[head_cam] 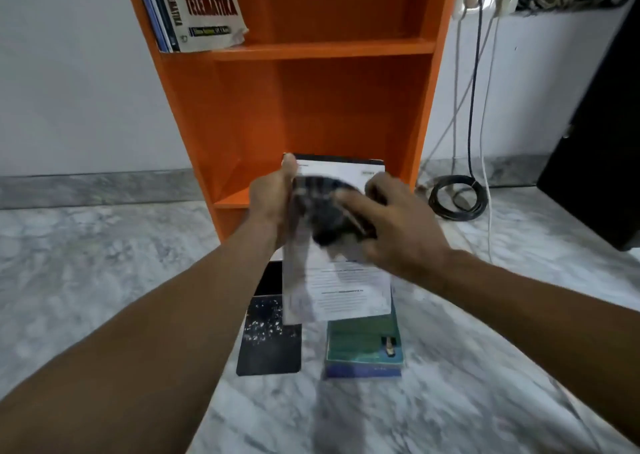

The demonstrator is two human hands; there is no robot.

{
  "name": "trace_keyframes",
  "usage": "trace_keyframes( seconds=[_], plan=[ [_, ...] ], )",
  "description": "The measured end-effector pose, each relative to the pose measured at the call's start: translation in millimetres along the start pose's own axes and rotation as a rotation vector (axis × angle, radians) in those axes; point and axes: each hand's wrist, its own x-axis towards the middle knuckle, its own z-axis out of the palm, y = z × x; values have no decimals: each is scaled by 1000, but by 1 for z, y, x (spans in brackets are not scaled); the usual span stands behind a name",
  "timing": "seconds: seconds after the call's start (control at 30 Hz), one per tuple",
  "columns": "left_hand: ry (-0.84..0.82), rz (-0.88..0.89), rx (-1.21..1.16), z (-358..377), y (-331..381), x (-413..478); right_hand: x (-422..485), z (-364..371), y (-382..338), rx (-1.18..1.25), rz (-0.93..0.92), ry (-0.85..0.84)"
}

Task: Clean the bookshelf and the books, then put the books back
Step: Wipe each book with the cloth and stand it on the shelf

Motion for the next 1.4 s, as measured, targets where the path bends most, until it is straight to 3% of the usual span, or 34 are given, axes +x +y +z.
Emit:
trace_keyframes(
  seconds=[0.07,0.1,0.17,0.2,0.23,0.27,0.33,0.4,0.47,0.5,0.53,0.57,0.63,0.7,0.73,0.8,0.9,1.0,1.03,1.1,1.2,1.23,1.27,1.33,1.4],
  plan=[
    [12,-6,-23,7,10,-9,12,4,-1,-103,215,-17],
    [30,-9,-20,10,14,-13,4,10,-7,-84,161,-62],
    [29,-3,-11,14,18,-17,-36,23,-23,-18,-253,-267],
    [19,4,-10,14,19,-18,-59,26,-30,6,-500,-472],
    [31,13,-12,12,18,-17,-73,22,-36,37,-663,-629],
    [59,34,-26,9,16,-15,-77,16,-37,74,-703,-683],
    [91,66,-35,5,13,-13,-56,1,-27,190,-519,-521],
    [109,98,-28,1,11,-13,-13,-8,-4,109,-342,-152],
    [109,140,22,2,10,-16,32,-20,27,-40,0,136],
    [97,150,53,2,10,-18,44,-24,35,-87,199,167],
    [91,130,61,4,12,-18,44,-23,36,-94,279,143],
    [82,102,31,5,12,-18,33,-15,32,-77,211,89],
    [95,79,-52,6,15,-15,-10,5,10,-46,-185,-77],
    [89,78,-34,4,14,-13,-55,18,-17,30,-602,-381],
    [103,77,-18,3,14,-14,-63,14,-29,72,-683,-518],
    [134,92,-15,0,11,-14,-47,3,-29,155,-509,-492],
    [84,86,2,-6,8,-17,20,-11,2,-9,-191,-26],
    [11,77,38,-2,17,-18,54,-12,24,-100,239,99],
    [13,49,30,0,19,-14,47,-2,22,-104,223,93],
    [21,5,-20,2,22,-10,3,18,-3,-68,-45,-14],
    [87,19,11,-1,26,-17,-75,30,-47,18,-647,-461],
    [116,28,17,-1,26,-20,-84,22,-53,51,-739,-545],
    [148,31,10,-3,26,-19,-80,14,-51,94,-759,-537],
    [169,40,19,-3,26,-20,-51,-1,-38,129,-648,-328],
    [153,43,32,-5,25,-20,-5,-11,-16,32,-324,-83]
  ],
)
